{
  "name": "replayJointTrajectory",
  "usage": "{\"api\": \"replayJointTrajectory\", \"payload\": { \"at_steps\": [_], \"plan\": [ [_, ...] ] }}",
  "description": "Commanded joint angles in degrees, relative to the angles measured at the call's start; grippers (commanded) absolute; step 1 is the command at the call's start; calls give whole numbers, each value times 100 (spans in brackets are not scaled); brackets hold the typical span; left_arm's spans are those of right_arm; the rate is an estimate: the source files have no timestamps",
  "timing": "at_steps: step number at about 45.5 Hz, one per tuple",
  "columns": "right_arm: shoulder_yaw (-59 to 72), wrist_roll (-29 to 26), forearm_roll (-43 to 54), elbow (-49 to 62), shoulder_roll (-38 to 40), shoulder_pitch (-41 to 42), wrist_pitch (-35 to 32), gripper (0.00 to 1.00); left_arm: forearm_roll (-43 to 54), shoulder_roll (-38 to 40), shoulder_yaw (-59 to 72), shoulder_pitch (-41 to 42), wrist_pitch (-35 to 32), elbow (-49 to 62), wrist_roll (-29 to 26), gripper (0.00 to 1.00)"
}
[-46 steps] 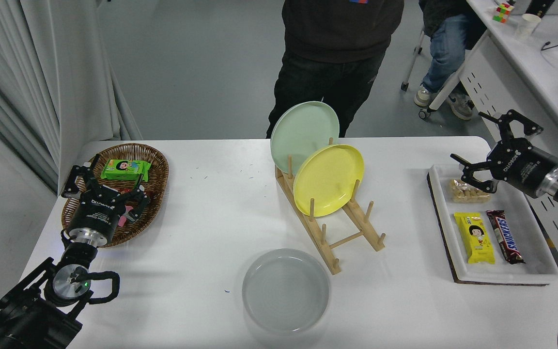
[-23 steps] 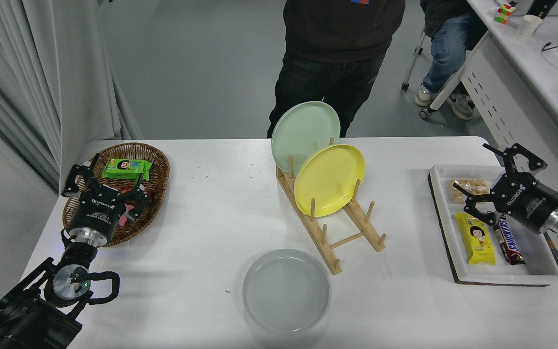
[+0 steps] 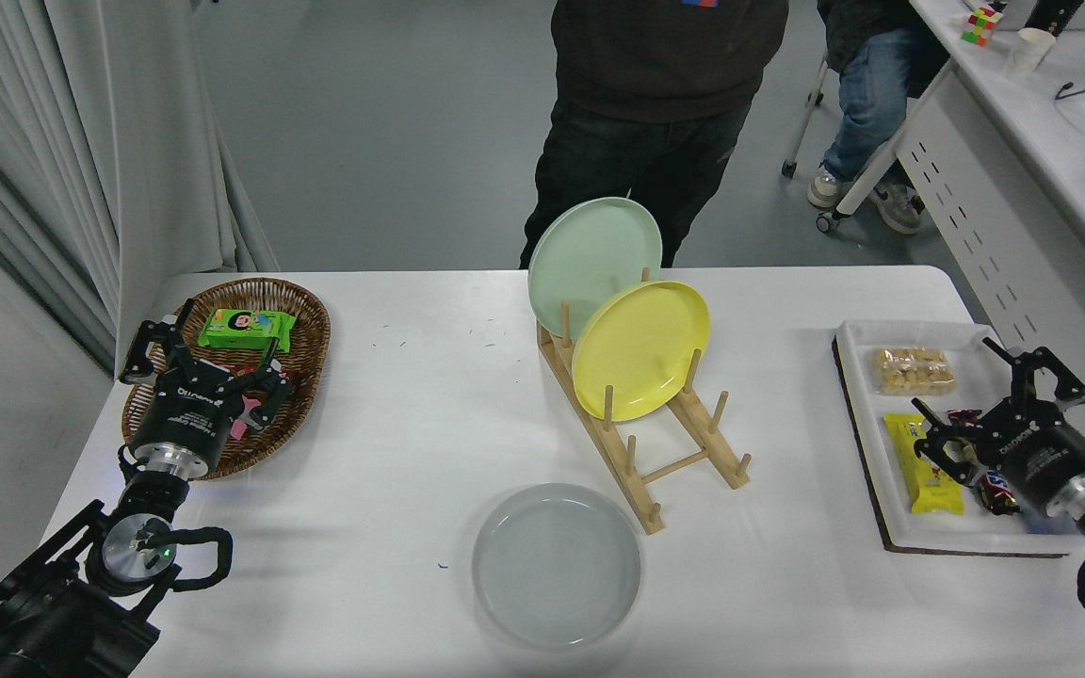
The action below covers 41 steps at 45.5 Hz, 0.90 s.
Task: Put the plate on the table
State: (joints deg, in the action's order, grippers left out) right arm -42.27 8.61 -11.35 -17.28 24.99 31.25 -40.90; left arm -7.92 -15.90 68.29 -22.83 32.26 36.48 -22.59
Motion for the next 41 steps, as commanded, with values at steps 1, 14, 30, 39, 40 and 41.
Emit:
{"api": "replayJointTrajectory", "payload": {
  "at_steps": [1, 14, 30, 39, 40, 41],
  "plan": [
    [8, 62, -578, 690, -565, 390, 126, 100, 1, 0, 0, -2, 0, 0, 0, 98],
    [-45, 53, -896, 577, -803, 496, 161, 100, 1, 0, 0, 7, 0, 0, 0, 98],
    [-36, 62, -878, -1665, -504, 162, 1418, 100, 1, 0, 0, -2, 0, 0, 0, 98],
    [-45, 62, -887, -1665, -478, 136, 1514, 100, 1, 0, 0, -2, 0, 0, 0, 98],
    [-45, 62, -904, -1674, -478, 127, 1514, 100, 1, 0, 0, 7, 0, 0, 0, 98],
    [-54, 62, -904, -1674, -478, 127, 1514, 100, 1, 0, 0, -2, 0, 0, 0, 98]
  ]
}}
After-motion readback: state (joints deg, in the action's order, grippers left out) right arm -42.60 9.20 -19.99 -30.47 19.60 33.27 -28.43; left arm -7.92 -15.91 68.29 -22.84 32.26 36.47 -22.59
